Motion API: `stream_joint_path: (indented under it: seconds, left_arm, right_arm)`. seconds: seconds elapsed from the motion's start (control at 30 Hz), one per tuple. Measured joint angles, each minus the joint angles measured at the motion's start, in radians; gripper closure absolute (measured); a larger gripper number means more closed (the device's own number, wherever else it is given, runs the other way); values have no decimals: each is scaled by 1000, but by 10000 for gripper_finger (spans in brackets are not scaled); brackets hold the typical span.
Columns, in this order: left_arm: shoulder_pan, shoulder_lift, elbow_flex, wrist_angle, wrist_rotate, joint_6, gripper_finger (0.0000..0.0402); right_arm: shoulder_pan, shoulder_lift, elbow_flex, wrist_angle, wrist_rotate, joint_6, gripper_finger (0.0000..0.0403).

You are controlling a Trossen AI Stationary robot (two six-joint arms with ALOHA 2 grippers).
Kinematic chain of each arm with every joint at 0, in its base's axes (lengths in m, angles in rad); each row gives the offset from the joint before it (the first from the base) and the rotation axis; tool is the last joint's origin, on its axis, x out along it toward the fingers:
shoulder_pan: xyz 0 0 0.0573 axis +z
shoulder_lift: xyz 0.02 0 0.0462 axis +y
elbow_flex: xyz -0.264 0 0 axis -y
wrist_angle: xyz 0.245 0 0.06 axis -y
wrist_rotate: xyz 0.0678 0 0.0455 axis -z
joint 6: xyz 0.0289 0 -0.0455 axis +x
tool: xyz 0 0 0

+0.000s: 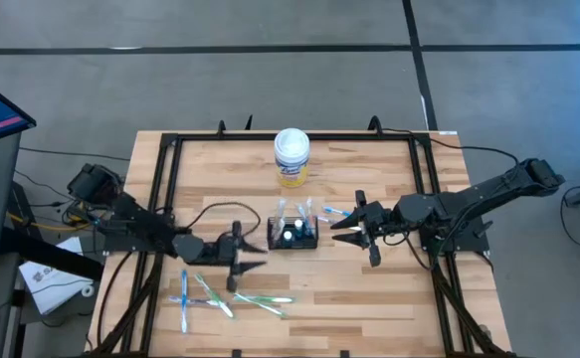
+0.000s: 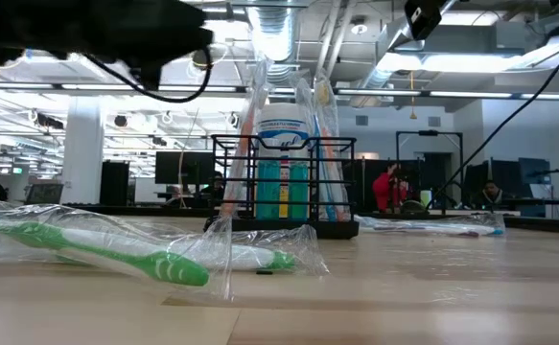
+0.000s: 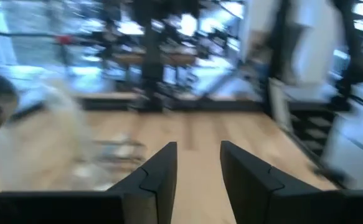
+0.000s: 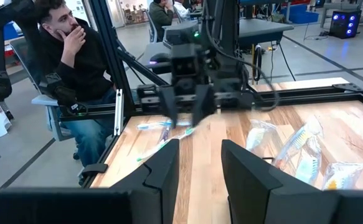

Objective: Pick & Place toothbrushing station
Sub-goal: Put the right green toothbrush into the mesh organizer

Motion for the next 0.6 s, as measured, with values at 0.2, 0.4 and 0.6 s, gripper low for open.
stream_joint_path:
  seconds: [0.2, 0.4, 0.6]
  left_arm:
    - [-93, -2, -1, -145, 44, -106, 281]
    - [-175, -1, -1, -317, 43, -297, 279]
    - [-236, -1, -1, -492, 43, -478, 281]
  right_arm:
    - [0, 0, 0, 0, 0, 0, 292]
    - [0, 0, 0, 0, 0, 0, 292]
    - [0, 0, 0, 0, 0, 0, 292]
